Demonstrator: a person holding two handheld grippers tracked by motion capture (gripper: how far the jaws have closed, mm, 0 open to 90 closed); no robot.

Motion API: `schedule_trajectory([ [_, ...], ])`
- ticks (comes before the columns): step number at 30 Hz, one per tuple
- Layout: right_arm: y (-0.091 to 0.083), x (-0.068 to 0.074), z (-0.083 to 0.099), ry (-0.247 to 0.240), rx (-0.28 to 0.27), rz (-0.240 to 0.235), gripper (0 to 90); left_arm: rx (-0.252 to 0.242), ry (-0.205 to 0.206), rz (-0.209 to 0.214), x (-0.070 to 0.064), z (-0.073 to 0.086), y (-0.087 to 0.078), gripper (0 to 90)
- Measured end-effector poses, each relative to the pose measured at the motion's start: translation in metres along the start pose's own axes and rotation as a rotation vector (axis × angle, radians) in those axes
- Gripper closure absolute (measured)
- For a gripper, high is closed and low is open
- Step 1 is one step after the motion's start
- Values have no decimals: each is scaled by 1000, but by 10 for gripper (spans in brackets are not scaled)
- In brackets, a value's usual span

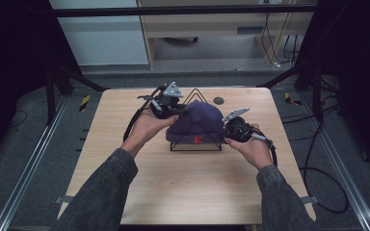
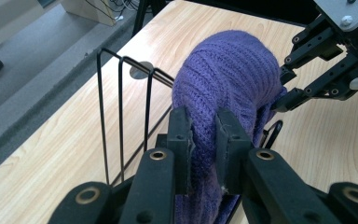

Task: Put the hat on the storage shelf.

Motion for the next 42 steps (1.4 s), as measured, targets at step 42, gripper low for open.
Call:
schedule_trajectory([
  [42,-20,-7,10,60,-31,66,380,-1,-42,-68,-2,16,-16,495],
])
Point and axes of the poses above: each handheld gripper's, and its own axes: y roughly forward along the jaws, z roughly out of its underside, x roughly to its left, the point moved 4 cm from there along y, roughly forward along the jaws, and after that the axes turned 6 degrees about -x, right-handed, at the moved point
